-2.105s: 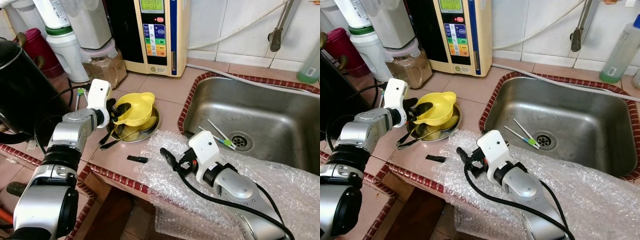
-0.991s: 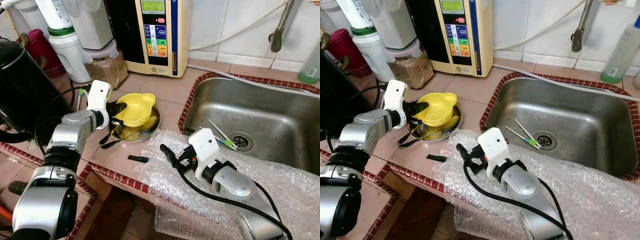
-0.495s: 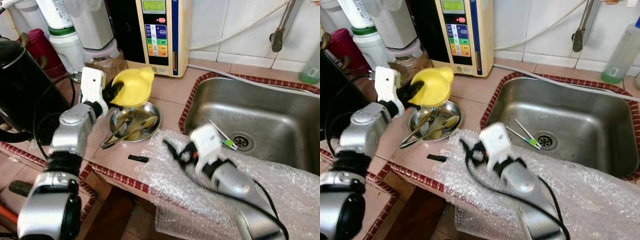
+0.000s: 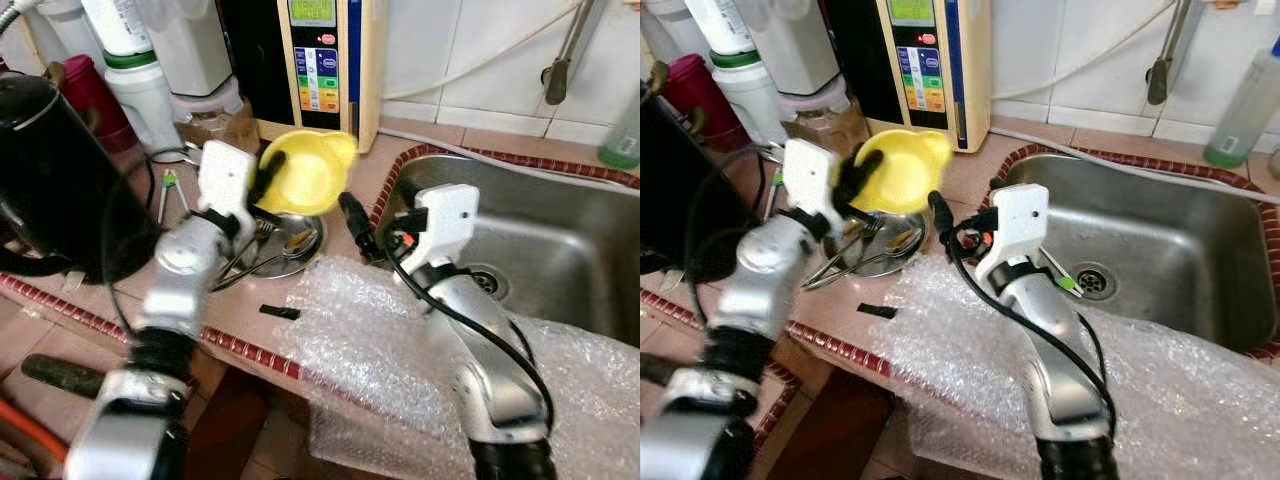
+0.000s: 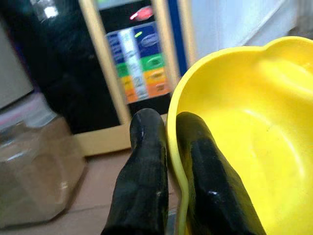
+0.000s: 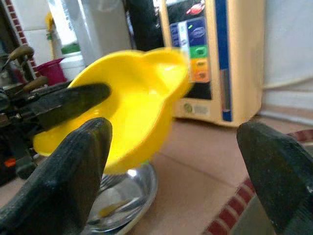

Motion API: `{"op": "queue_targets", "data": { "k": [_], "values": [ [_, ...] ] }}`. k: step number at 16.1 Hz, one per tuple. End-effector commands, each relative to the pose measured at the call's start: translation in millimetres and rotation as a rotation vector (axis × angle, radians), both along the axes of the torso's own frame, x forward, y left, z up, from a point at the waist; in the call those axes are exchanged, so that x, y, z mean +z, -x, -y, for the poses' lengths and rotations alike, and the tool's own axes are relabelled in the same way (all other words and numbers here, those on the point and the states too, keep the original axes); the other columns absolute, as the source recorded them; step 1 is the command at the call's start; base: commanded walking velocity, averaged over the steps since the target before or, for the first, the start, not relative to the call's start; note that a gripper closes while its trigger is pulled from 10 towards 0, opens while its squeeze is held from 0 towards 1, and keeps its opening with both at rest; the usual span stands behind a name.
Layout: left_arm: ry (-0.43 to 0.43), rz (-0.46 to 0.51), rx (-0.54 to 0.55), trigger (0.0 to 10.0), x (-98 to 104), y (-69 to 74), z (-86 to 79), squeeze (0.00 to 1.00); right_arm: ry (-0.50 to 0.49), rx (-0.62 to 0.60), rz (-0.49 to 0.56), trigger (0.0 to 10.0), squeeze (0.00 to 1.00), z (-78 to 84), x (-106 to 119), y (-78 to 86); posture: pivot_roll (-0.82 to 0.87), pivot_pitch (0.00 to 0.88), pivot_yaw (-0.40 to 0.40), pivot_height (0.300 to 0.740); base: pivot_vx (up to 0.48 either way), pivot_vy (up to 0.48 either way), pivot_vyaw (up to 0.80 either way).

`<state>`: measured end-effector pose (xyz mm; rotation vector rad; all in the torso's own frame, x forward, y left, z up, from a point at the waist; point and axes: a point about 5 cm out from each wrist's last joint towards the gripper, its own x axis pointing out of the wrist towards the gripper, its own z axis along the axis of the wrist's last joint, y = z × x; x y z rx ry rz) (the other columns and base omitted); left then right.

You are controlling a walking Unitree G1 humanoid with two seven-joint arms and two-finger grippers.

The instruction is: Kitchen organization

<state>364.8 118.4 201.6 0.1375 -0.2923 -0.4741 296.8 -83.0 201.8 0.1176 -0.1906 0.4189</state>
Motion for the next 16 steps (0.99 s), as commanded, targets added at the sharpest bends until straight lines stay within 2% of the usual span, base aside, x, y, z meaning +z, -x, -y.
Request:
{"op": "queue_targets", "data": {
  "k": [1,3,5,6,7,12,16],
  "values": [
    [0.001,0.05,-0.038,0.0,3.8,8.0,9.6,0.0,-0.016,0.009,-0.003,10.0,0.0,-6.5,1.5,-5.9,0.0,0.021,0.105,0.74,0.0,0.0,0.0],
    [-0.002,0.046,-0.051,0.0,0.3,10.6,14.4,0.0,-0.017,0.002,-0.02,10.0,0.0,-6.7,-0.9,-9.5,0.0,0.017,0.102,0.74,0.0,0.0,0.0],
    [0.032,0.048,-0.063,0.0,-1.4,13.6,20.7,0.0,-0.011,-0.014,-0.032,10.0,0.0,-5.6,-2.5,-15.8,-0.01,0.005,0.09,0.74,0.0,0.0,0.0],
    [0.051,0.061,-0.068,0.0,0.3,15.4,24.1,0.0,-0.004,-0.05,-0.053,0.3,0.0,-2.5,-4.8,-21.2,-0.01,0.0,0.086,0.74,0.0,0.0,0.0],
    [0.064,0.069,-0.068,0.0,1.1,17.1,26.7,0.0,-0.031,-0.081,-0.079,0.0,0.0,0.8,-5.4,-26.0,-0.01,0.0,0.082,0.74,0.0,0.0,0.0],
    [0.083,0.096,-0.06,0.0,2.0,19.2,29.3,0.0,-0.212,-0.177,-0.179,0.0,0.0,17.7,0.6,-39.0,-0.02,0.0,0.072,0.74,0.0,0.0,0.0],
    [0.086,0.102,-0.063,0.0,-1.8,22.0,33.4,0.0,-0.252,-0.243,-0.295,0.0,0.0,31.0,-14.8,-40.0,-0.03,0.0,0.066,0.74,0.0,0.0,0.0]
  ]
}}
